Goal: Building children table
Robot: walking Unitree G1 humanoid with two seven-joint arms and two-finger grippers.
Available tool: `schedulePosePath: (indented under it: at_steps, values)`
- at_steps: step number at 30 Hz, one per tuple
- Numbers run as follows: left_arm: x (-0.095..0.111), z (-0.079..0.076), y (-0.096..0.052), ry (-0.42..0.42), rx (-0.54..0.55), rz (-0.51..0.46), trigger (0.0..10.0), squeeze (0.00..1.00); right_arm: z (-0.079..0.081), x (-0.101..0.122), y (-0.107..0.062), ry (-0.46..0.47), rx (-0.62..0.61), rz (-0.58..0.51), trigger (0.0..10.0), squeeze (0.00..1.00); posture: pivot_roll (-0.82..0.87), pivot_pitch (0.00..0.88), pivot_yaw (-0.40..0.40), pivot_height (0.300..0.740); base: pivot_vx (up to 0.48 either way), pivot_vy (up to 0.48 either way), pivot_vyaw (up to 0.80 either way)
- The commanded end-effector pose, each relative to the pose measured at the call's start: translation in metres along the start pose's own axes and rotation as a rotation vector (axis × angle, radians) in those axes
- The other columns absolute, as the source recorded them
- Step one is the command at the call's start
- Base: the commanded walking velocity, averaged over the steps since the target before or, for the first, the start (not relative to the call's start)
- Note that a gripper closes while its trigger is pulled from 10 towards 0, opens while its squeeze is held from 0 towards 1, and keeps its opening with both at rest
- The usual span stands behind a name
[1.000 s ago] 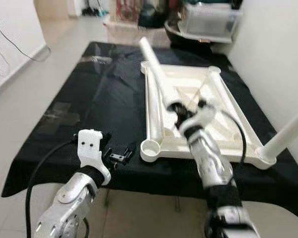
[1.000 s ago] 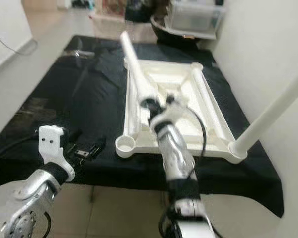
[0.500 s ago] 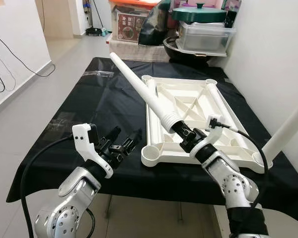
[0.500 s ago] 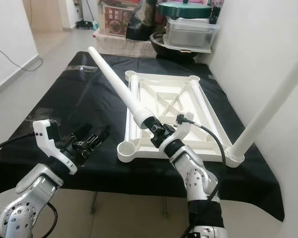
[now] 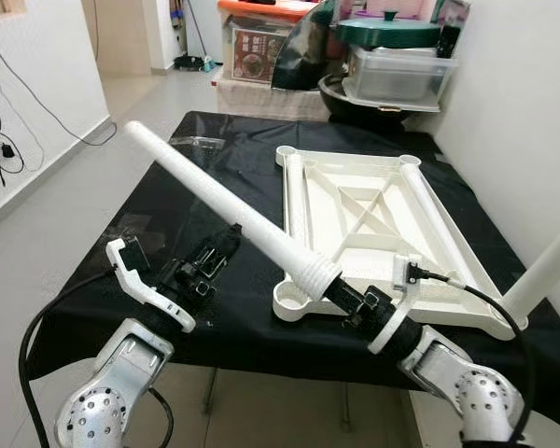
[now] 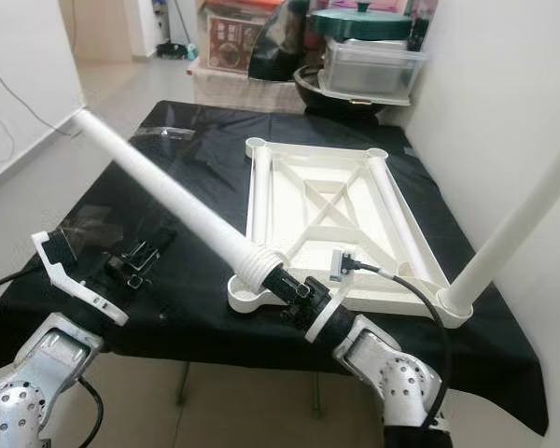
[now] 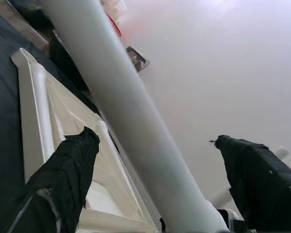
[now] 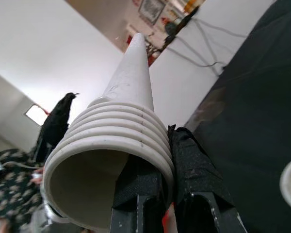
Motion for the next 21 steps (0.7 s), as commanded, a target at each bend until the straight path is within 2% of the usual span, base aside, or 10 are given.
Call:
schedulePosePath:
  at_steps: [1,3,5,7,10,12,13,15,17,21]
  values:
    - [-0.006,0.002,-0.002,-0.055,-0.009,0.006,10.0,0.0,0.005,0.006,-0.002,0.005,0.033,-0.02,0.0,0.0,0.04,0.0,-0.073,0.74,0.0,0.0,0.0]
    - [-0.005,0.009,-0.007,-0.089,0.002,0.008,10.0,0.0,0.021,0.0,-0.008,0.047,0.122,0.019,0.0,0.0,0.04,0.0,-0.075,0.74,0.0,0.0,0.0]
    - [-0.005,0.009,-0.007,-0.089,0.002,0.008,10.0,0.0,0.021,0.0,-0.008,0.047,0.122,0.019,0.0,0.0,0.04,0.0,-0.075,0.74,0.0,0.0,0.0]
    - [-0.002,0.015,-0.009,-0.096,0.01,0.007,10.0,0.0,0.029,-0.006,-0.012,0.055,0.175,0.062,0.0,0.0,0.05,0.0,-0.082,0.74,0.0,0.0,0.0]
    - [-0.001,0.017,-0.009,-0.094,0.015,0.008,10.0,0.0,0.032,-0.007,-0.014,0.054,0.188,0.072,0.0,0.0,0.05,0.0,-0.082,0.74,0.0,0.0,0.0]
    - [0.01,0.02,-0.01,-0.061,0.021,0.001,10.0,0.0,0.036,-0.011,-0.019,0.044,0.226,0.109,0.0,0.0,0.05,0.0,-0.082,0.74,0.0,0.0,0.0]
    - [0.01,0.02,-0.01,-0.061,0.021,0.001,10.0,0.0,0.036,-0.011,-0.019,0.044,0.226,0.109,0.0,0.0,0.05,0.0,-0.082,0.74,0.0,0.0,0.0]
    - [0.024,0.019,-0.009,-0.041,0.01,-0.02,10.0,0.0,0.035,-0.019,-0.024,0.033,0.234,0.16,0.0,0.0,0.05,0.0,-0.082,0.74,0.0,0.0,0.0]
    - [0.024,0.019,-0.009,-0.041,0.01,-0.02,10.0,0.0,0.035,-0.019,-0.024,0.033,0.234,0.16,0.0,0.0,0.05,0.0,-0.082,0.74,0.0,0.0,0.0]
    - [0.042,0.004,-0.005,-0.002,-0.057,-0.044,10.0,0.0,0.02,-0.028,-0.033,0.031,0.175,0.217,0.0,0.0,0.05,0.0,-0.081,0.74,0.0,0.0,0.0]
Point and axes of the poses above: a point about 5 cm out from each wrist's last joint towards the gripper, its own y axis pointing out of the wrist towards the gripper, its own x axis along the axis of the wrist's last joint, z = x × y, the point moved 6 cm from there along y, pointing out of the wrist towards the gripper, and after that the axes turned 9 degrees about -y, right-handed, at the moved point
